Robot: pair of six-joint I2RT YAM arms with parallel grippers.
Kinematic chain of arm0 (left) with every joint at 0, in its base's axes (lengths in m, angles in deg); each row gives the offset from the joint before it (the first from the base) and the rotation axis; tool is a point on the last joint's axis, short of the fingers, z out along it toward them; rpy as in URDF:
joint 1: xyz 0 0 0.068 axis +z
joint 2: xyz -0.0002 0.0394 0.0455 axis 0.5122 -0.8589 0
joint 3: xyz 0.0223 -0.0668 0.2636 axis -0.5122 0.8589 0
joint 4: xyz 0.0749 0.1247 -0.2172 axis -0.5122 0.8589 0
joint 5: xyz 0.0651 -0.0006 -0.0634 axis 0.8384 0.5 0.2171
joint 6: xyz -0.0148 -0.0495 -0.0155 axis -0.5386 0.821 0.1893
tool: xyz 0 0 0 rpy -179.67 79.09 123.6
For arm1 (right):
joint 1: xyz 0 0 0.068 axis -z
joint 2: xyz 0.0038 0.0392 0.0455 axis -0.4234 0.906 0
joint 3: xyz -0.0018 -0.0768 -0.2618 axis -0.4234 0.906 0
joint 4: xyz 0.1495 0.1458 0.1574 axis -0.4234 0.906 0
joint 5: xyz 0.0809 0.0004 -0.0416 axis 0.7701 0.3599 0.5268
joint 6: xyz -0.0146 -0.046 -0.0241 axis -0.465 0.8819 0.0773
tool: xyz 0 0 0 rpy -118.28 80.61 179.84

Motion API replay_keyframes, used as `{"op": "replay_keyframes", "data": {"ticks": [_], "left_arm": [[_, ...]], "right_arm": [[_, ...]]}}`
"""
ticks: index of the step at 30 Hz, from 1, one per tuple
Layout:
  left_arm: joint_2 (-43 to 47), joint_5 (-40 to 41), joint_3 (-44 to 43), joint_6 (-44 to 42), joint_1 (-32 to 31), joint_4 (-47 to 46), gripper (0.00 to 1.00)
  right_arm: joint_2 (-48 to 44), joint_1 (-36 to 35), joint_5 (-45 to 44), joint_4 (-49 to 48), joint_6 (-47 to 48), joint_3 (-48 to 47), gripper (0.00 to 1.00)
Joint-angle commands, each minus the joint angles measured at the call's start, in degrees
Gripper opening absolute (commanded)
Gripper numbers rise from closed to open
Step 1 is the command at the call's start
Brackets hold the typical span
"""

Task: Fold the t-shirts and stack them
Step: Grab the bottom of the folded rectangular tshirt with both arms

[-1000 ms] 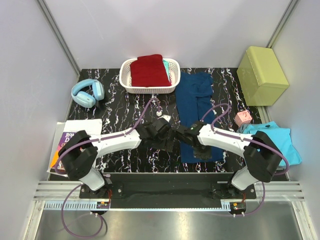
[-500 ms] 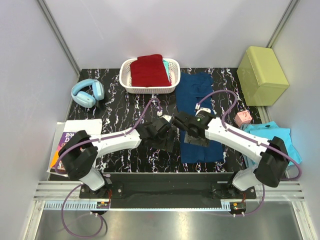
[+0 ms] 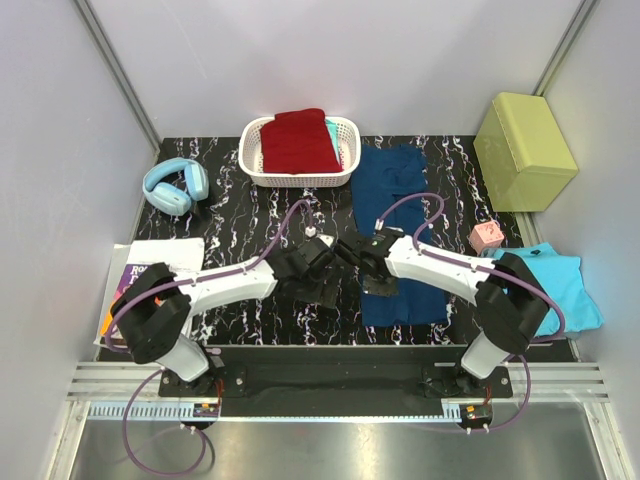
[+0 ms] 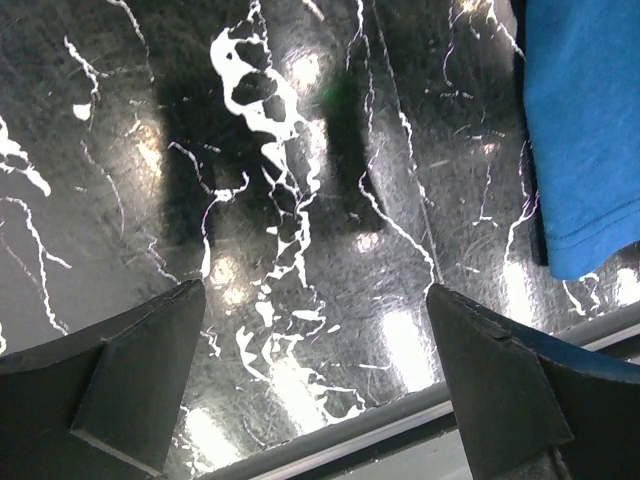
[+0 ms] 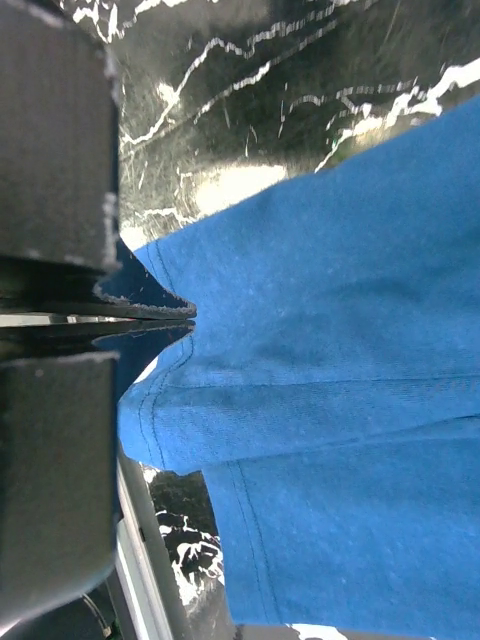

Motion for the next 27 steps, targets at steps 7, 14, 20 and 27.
{"op": "replay_keyframes", "data": {"ticks": [7, 14, 20, 27], "left_arm": [[5.30, 2.54, 0.61, 0.65, 1.44, -4.88, 0.99], [6.35, 3.25, 1.13, 1.36, 1.80, -4.79, 0.99], [5.91, 2.64, 1.49, 1.62, 1.80, -4.88, 0.99], [6.70, 2.46, 2.54, 1.71, 1.80, -4.79, 0.99]], "right_arm": [[1.21, -0.83, 2.44, 4.80, -6.42, 5.19, 0.00], [1.12, -0.65, 4.19, 6.47, -10.47, 8.01, 0.00], [6.73, -0.30, 11.12, 3.31, -9.77, 9.85, 0.00], [2.11, -1.26, 7.99, 1.55, -9.68, 9.86, 0.00]]}}
